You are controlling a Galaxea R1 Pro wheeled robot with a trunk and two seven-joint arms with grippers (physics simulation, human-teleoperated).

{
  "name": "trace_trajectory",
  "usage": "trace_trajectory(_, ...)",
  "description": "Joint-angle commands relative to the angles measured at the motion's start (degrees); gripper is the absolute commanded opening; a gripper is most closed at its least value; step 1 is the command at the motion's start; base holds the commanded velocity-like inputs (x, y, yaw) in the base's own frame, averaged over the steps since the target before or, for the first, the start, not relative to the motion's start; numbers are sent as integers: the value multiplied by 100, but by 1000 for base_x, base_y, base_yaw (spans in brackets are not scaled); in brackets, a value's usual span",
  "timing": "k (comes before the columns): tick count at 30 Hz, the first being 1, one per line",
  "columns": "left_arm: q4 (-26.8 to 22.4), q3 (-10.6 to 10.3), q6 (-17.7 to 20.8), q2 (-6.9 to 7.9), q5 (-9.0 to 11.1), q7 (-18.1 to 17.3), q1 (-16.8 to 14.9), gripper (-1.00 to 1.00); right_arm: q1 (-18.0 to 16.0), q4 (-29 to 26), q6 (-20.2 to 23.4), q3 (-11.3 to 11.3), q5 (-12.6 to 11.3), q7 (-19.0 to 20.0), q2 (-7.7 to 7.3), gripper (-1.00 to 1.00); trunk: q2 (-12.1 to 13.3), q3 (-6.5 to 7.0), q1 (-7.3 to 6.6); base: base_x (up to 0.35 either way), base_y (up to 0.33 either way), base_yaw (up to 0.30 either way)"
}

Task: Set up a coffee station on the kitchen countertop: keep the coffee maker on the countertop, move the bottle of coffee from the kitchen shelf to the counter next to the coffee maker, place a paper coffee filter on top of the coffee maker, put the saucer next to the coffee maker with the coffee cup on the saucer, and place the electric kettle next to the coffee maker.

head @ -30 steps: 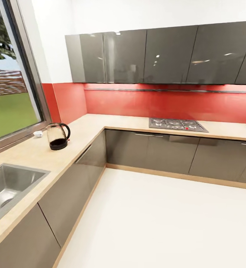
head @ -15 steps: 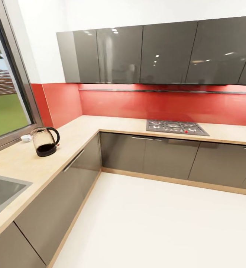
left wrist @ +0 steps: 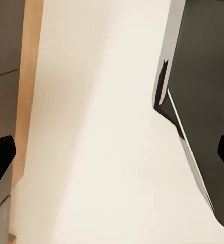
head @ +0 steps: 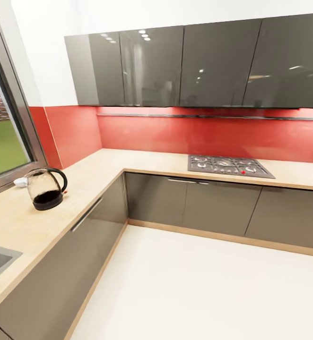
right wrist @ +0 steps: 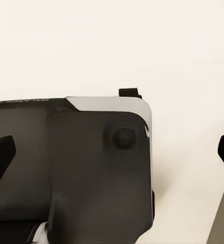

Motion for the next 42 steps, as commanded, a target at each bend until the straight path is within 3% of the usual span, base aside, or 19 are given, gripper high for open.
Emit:
trace_trajectory(1,-8,29,-10,-3,-13,3,2,100,-2,1,-12,41,-57,13,-3,100,-6,-8,5,337,0,0)
trace_trajectory(35,-9,23,-1,3,-22,0,2,100,-4,1,-14,50,-51,13,-3,100,-6,-8,5,334,-112,1)
trace_trajectory(42,-9,28,-1,-5,-22,2,2,100,-2,1,-17,50,-54,13,-3,100,-6,-8,5,289,-204,202)
